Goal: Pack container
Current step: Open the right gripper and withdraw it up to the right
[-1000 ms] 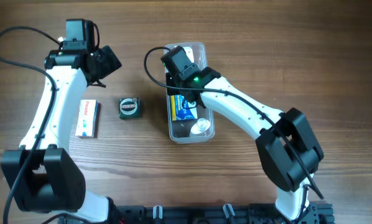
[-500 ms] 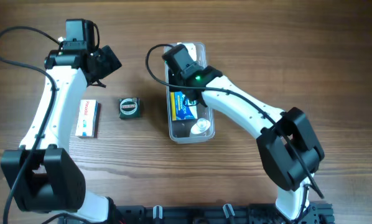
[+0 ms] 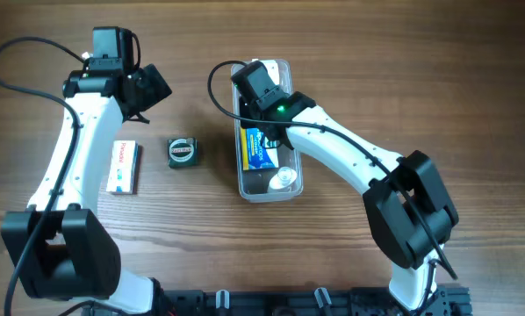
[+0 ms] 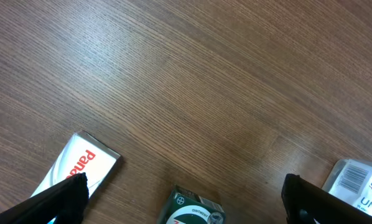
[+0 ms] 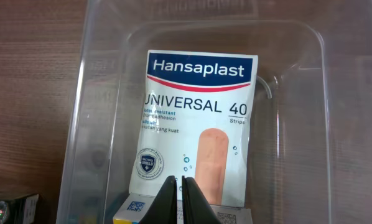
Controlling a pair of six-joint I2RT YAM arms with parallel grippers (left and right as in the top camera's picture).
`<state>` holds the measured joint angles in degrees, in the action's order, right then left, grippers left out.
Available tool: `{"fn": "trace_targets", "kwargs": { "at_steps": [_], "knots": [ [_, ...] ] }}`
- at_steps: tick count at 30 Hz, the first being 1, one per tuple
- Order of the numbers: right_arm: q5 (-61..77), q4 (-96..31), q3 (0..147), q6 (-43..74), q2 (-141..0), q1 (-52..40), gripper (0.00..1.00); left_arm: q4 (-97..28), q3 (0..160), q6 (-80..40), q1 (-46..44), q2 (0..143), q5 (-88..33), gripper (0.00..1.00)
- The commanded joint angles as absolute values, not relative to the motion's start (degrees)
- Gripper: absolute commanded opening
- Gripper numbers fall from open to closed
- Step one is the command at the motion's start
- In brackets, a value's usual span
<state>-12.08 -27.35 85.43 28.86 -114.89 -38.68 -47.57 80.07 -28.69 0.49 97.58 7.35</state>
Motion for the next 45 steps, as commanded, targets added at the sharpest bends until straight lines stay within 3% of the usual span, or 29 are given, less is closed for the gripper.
{"fn": "trace_targets", "kwargs": {
  "at_steps": [1,34,45],
  "knots": [
    [-11.97,-27.86,85.03,28.67,-115.96,-38.54,0.04,-47.40,80.51,-29.45,0.75,96.44,6.85,1.00],
    [-7.66,-34.39,86.78,25.47,-113.84,-38.54,0.04,-47.44,80.51,-29.45,0.75,96.44,6.85,1.00],
    [-7.90,-34.76,88.44,25.34,-109.51,-33.78,0.05,-47.46,80.51,-29.45,0.75,96.44,6.85,1.00]
  ]
}}
